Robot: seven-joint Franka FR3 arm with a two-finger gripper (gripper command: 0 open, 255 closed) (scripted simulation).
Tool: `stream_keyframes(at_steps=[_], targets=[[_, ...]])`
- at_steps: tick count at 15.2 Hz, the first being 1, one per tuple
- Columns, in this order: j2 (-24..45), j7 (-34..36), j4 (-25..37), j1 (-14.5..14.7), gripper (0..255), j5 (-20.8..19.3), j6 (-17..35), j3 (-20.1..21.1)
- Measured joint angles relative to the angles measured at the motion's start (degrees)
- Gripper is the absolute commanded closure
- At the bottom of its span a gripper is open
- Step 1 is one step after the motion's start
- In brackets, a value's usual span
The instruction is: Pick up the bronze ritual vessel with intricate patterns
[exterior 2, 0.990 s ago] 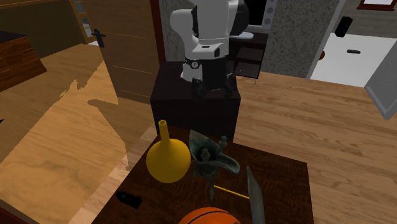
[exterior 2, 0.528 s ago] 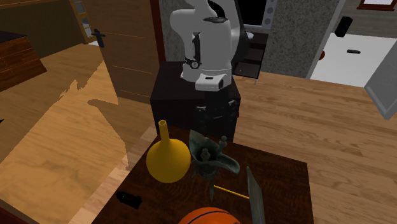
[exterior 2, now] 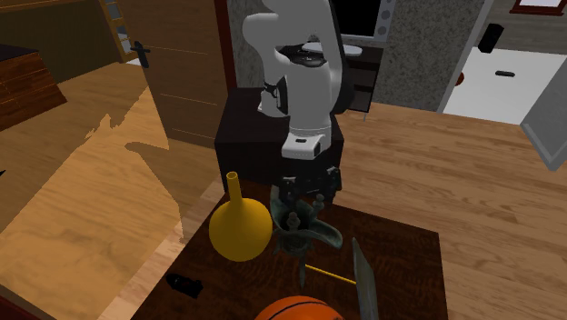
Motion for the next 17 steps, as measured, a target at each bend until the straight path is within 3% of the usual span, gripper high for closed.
stream_keyframes(at_steps=[2, 3, 17], targets=[[1.3, 0.0, 0.4, 0.1, 0, -0.1, 1.0, -0.2], [1.6, 0.1, 0.4, 0.2, 255, -0.2, 1.3, -0.3], [-0.2, 0.0, -0.1, -0.1, 255, 0.0, -0.2, 0.0]])
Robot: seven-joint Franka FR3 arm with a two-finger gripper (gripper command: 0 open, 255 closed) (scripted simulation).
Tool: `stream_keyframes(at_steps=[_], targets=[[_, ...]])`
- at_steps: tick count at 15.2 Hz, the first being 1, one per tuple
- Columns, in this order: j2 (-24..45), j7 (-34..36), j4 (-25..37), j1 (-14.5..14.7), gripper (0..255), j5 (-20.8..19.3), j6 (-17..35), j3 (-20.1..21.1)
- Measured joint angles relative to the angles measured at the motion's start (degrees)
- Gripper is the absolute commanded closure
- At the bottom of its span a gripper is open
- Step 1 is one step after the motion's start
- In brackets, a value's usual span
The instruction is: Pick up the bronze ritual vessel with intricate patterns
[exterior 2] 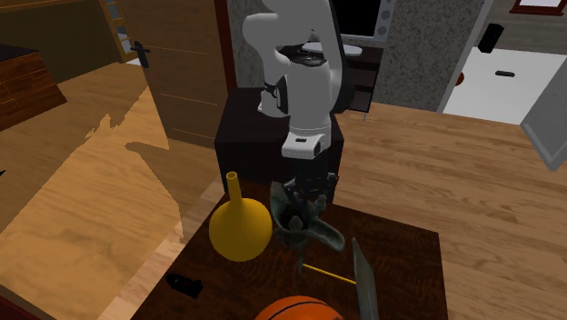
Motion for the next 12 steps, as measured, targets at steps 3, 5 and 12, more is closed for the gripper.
stream_keyframes(at_steps=[3, 5, 12], targets=[[-1.8, -0.2, 0.0, -0.2, 255, 0.2, -1.8, 0.3], [-3.0, -0.3, -0.2, -0.4, 255, 0.4, -2.9, 0.5], [-7.1, -0.7, 0.1, -0.8, 255, 1.1, -7.1, 1.1]])
